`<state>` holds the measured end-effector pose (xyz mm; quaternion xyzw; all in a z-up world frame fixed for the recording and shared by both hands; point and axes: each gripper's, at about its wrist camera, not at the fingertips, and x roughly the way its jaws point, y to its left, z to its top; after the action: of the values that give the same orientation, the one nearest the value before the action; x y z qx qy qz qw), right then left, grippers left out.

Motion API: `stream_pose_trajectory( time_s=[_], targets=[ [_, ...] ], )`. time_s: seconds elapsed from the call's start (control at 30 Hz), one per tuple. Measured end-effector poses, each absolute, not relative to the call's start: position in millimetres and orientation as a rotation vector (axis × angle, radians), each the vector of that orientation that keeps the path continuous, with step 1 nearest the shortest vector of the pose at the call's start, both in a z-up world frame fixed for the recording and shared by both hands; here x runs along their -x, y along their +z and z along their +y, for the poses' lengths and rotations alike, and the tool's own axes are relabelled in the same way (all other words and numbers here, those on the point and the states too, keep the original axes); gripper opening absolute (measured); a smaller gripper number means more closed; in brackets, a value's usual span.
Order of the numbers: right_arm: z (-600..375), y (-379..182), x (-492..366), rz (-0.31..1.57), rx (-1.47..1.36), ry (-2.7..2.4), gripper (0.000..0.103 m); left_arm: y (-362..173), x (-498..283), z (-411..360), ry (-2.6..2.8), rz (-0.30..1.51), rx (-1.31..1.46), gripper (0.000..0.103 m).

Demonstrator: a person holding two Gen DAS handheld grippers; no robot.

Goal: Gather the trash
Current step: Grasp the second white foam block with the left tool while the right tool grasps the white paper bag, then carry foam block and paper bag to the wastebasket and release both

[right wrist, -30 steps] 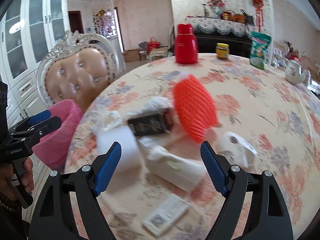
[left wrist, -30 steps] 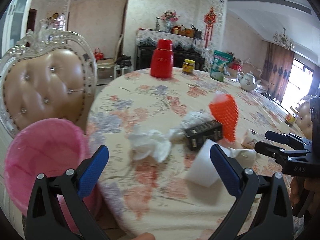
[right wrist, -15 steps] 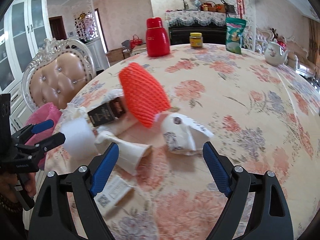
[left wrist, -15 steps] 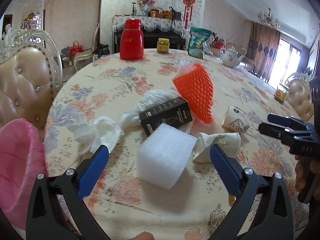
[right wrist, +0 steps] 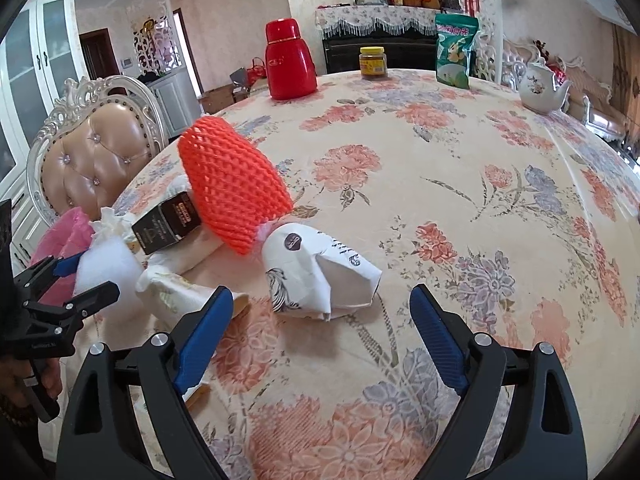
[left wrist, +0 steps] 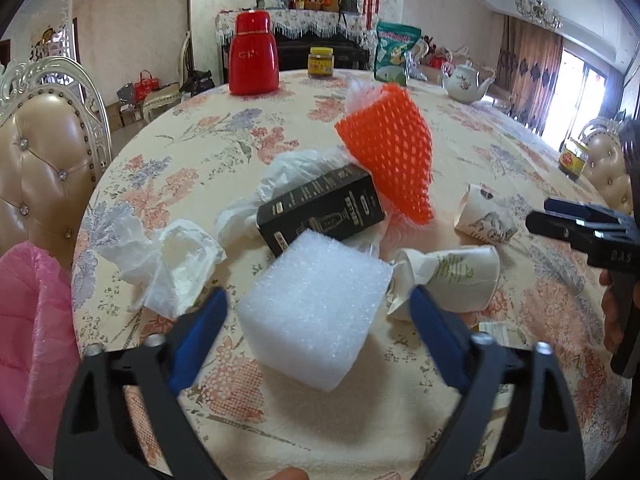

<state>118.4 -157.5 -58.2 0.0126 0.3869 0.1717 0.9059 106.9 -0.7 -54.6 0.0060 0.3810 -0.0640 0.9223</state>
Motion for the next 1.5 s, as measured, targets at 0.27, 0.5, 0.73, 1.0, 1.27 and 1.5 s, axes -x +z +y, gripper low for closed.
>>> stream_pose_trajectory(
  time_s=[0.27, 0.5, 0.73, 1.0, 1.27, 1.5],
  targets=[
    [-143.4, -67.6, -136.6, 0.838, 0.018, 0.366, 0.085, -53.7, -100.7, -1.7, -0.142, 0.783, -0.008, 0.064],
    [-131.6, -76.5, -152.3, 0.868, 0.073, 0.362, 0.085, -36.7, -91.6, 3.7, -0.135, 0.738, 0.010, 0.064],
    [-130.1, -86.9, -163.3, 0.910, 0.100, 0.341, 0.079, -26.7, -85.0, 14.3, -0.117, 0.713, 0.037, 0.064],
    [-132.8, -85.9, -157.5, 0.910, 0.092, 0.348, 0.077, -22.6, -79.1, 26.6, -0.092, 0.697, 0.056, 0.064],
    [-143.3, -73.9, -141.4, 0.866, 0.037, 0.350, 0.077, -14.9, -70.3, 39.7, -0.064, 0.671, 0.073, 0.064],
    [-142.8, -49.7, -126.2, 0.800, 0.019, 0.354, 0.077, -7.8, -61.7, 51.8, -0.032, 0.643, 0.095, 0.064]
  ],
)
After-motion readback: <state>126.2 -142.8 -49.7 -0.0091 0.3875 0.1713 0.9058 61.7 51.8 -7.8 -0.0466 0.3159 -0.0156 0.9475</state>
